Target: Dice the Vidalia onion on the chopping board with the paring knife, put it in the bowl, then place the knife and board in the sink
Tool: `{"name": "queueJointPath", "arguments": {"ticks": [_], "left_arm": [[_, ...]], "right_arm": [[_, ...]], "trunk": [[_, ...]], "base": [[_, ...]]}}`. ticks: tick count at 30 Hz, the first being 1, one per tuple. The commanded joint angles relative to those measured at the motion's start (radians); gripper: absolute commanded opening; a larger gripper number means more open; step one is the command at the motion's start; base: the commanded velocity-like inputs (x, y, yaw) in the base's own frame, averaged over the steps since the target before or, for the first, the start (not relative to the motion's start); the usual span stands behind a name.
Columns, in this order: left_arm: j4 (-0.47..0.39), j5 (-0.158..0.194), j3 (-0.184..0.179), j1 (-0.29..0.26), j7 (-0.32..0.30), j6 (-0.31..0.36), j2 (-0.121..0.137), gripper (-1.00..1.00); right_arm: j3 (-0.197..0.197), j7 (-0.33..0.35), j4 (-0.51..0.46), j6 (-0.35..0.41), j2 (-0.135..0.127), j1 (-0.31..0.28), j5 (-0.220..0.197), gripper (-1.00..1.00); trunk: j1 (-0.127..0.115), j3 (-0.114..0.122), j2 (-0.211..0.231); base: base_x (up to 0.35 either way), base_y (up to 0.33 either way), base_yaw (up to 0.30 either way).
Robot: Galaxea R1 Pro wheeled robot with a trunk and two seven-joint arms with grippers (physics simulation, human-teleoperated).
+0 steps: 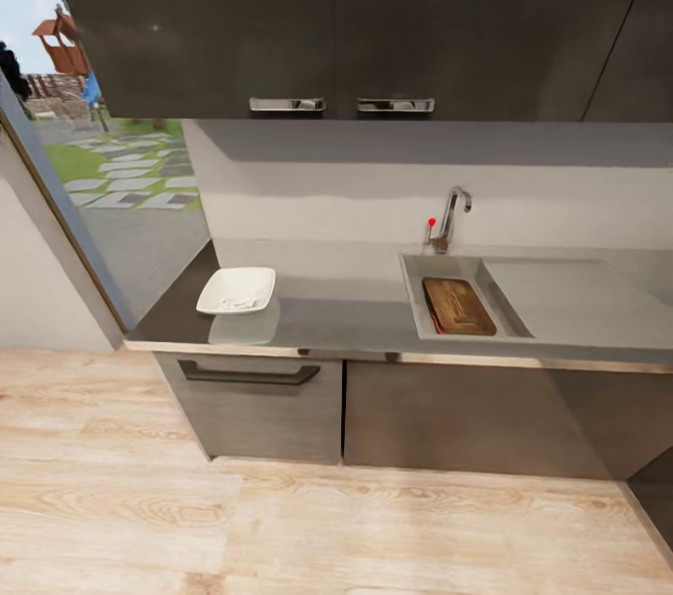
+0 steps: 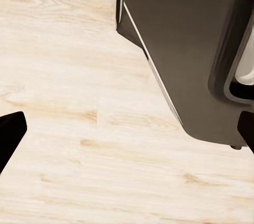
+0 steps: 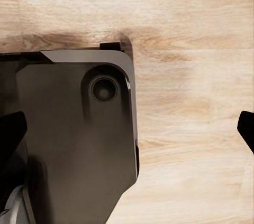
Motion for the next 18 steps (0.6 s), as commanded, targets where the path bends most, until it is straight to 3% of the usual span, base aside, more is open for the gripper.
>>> {"name": "queueJointPath", "arguments": {"ticks": [1, 18], "left_arm": [[-0.002, 0.007, 0.003, 0.000, -0.002, -0.001, 0.000, 1.00], [-0.002, 0.007, 0.003, 0.000, -0.002, -0.001, 0.000, 1.00]], "right_arm": [[0.009, -0.003, 0.000, -0.002, 0.000, 0.000, -0.008, 1.00], [0.009, -0.004, -0.001, -0.002, -0.006, 0.000, -0.008, 1.00]], "trunk": [[0.001, 0.000, -0.002], [0.001, 0.027, -0.002]], "base": [[0.000, 0.000, 0.000], [0.000, 0.000, 0.000]]}}
